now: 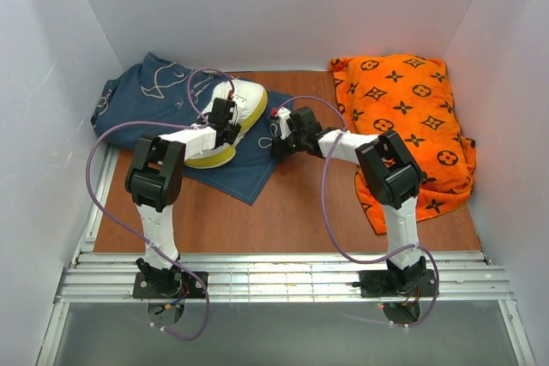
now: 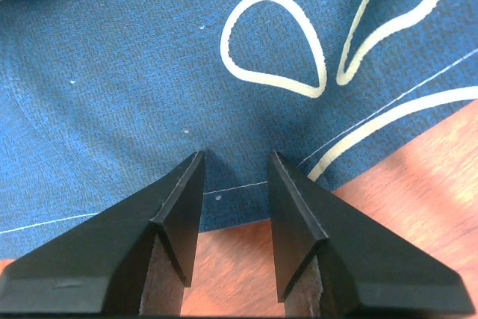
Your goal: Put the pillow into the pillowcase
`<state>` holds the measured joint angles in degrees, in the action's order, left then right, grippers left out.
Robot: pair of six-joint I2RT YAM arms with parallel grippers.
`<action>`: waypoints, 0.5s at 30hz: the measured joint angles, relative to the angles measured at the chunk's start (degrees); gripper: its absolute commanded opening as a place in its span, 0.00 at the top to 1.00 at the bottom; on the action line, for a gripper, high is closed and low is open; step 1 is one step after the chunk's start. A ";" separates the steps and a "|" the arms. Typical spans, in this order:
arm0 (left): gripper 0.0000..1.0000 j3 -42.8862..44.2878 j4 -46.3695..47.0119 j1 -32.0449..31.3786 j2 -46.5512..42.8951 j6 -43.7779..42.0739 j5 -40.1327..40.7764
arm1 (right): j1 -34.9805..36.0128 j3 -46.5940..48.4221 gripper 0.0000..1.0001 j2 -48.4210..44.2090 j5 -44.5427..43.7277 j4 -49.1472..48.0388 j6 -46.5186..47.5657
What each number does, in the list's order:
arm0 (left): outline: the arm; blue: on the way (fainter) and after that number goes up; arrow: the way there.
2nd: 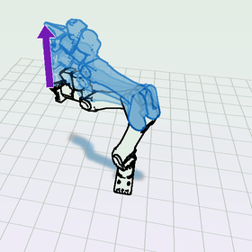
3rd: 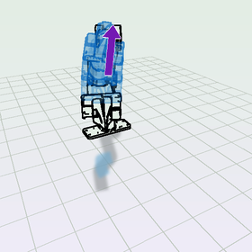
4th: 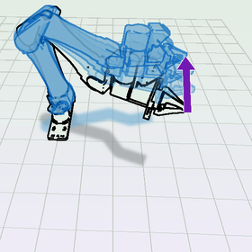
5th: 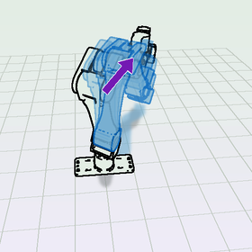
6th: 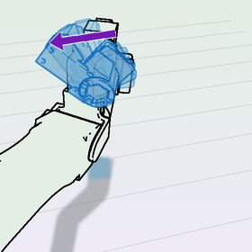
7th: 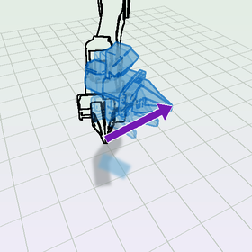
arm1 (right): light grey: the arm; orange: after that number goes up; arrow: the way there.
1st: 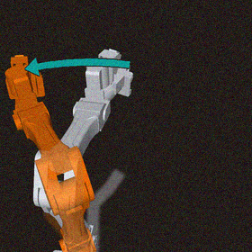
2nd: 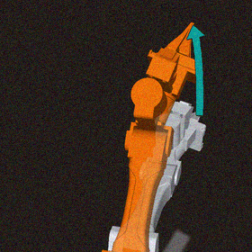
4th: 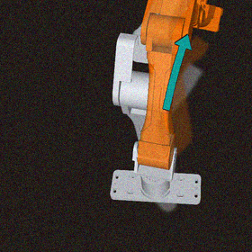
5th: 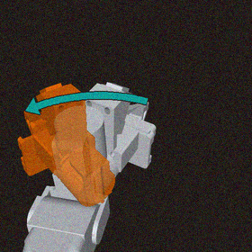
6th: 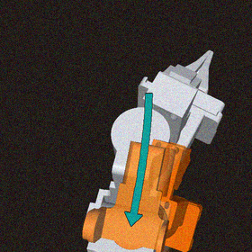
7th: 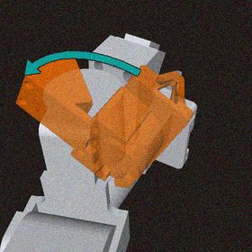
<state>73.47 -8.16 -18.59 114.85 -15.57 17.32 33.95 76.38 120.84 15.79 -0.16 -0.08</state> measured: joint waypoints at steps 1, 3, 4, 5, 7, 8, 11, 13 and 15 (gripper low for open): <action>1.00 -0.04 0.61 0.35 0.11 -0.96 0.33 | 0.00 0.04 0.67 0.04 0.00 -0.13 -0.02; 1.00 -0.74 2.32 0.81 0.13 -3.28 1.07 | 0.00 0.20 0.67 0.22 0.00 -0.28 -0.09; 1.00 -1.16 3.23 0.94 0.15 -4.48 1.46 | 0.02 0.33 0.67 0.28 0.00 -0.28 -0.20; 1.00 -1.75 4.46 1.09 0.15 -5.84 1.90 | 0.04 0.39 0.67 0.37 -0.04 -0.33 -0.22; 1.00 -3.06 7.04 1.25 0.15 -8.76 2.60 | 0.04 0.39 0.66 0.39 -0.04 -0.37 -0.33; 1.00 -4.09 8.98 1.27 0.13 -10.78 3.10 | 0.04 0.39 0.66 0.39 -0.04 -0.37 -0.39; 1.00 -7.91 16.68 1.42 0.17 -17.33 4.68 | 0.09 0.39 0.66 0.39 -0.15 -0.46 -0.59; 1.00 -11.10 23.47 1.70 0.28 -22.93 5.73 | 0.15 0.39 0.66 0.39 -0.33 -0.57 -0.70; 1.00 -12.72 28.24 2.25 0.96 -26.99 6.40 | 0.24 0.39 0.66 0.46 -0.50 -0.85 -0.81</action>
<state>60.75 20.08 -16.34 115.81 -42.57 23.73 34.20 76.77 121.30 15.29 -1.02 -0.89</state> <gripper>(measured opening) 0.031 0.338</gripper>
